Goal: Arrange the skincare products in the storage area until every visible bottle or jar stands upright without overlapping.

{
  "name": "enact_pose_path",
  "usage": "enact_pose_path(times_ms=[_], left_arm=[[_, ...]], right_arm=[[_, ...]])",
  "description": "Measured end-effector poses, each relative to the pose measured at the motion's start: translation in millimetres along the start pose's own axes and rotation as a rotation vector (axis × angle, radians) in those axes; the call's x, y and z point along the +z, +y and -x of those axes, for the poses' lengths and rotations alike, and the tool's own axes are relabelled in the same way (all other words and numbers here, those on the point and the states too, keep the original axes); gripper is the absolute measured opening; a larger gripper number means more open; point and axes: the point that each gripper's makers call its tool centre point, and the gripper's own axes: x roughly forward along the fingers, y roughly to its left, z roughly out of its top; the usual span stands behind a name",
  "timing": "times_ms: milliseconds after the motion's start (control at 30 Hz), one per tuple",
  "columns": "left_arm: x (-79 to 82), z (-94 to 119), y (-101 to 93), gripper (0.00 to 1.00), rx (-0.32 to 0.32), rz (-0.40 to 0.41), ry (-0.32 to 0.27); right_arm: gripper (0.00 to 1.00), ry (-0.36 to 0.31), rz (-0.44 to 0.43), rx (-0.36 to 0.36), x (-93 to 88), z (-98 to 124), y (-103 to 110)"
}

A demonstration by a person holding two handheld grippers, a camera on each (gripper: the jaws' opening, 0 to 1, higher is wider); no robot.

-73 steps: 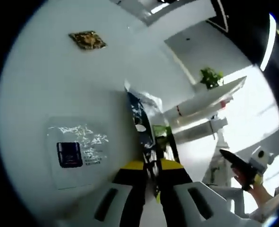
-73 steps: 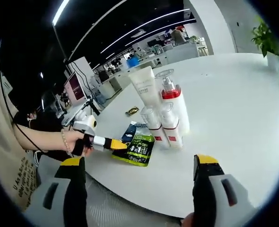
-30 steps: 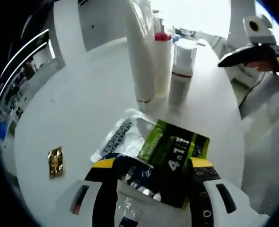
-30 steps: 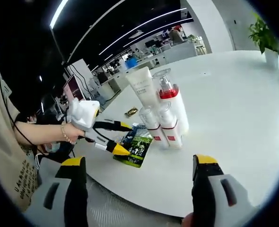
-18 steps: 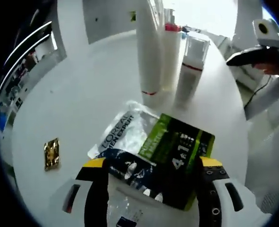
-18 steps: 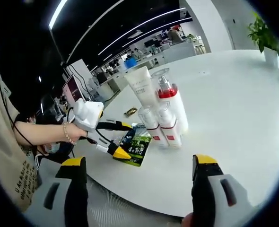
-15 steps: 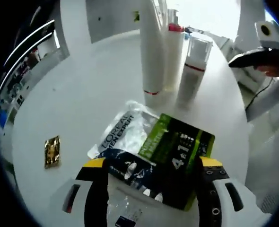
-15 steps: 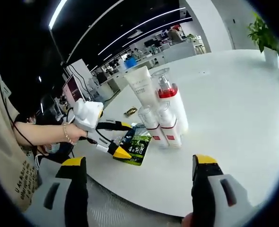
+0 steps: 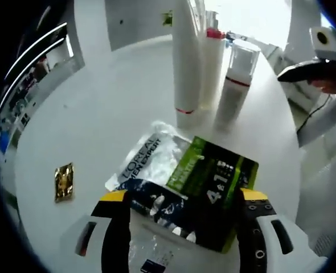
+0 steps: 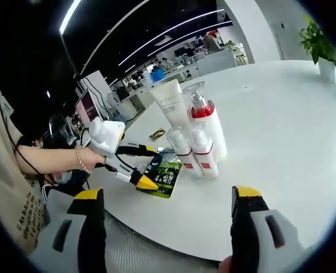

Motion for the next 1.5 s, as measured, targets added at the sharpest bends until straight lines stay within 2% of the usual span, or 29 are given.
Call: enact_pose_path(times_ms=[333, 633, 733, 800, 967, 1200, 1333, 1500], left_arm=[[-3.2, 9, -2.6, 0.74, 0.009, 0.008, 0.006], [-7.0, 25, 3.0, 0.79, 0.044, 0.057, -0.009], [-9.9, 31, 1.7, 0.74, 0.041, 0.102, -0.014], [-12.2, 35, 3.3, 0.76, 0.050, 0.134, -0.029], [-19.0, 46, 1.3, 0.81, 0.064, 0.156, -0.040], [-26.5, 66, -6.0, 0.84, 0.078, 0.246, -0.090], [-30.4, 76, -11.1, 0.89, 0.087, 0.293, -0.118], [-38.4, 86, -18.4, 0.92, 0.103, 0.317, -0.126]], right_arm=[[0.92, 0.000, 0.011, 0.002, -0.4, 0, 1], [0.92, 0.000, 0.023, 0.003, -0.1, 0, 2], [0.91, 0.000, 0.025, 0.005, -0.2, 0, 2], [0.91, -0.003, 0.024, 0.006, 0.2, 1, 2], [0.91, -0.014, 0.015, 0.010, 1.9, 1, 1], [0.91, 0.000, 0.039, 0.023, 0.0, 0, 5], [0.91, -0.002, 0.044, 0.035, 0.3, 0, 8], [0.91, -0.007, 0.050, 0.035, 0.8, 0, 8]])
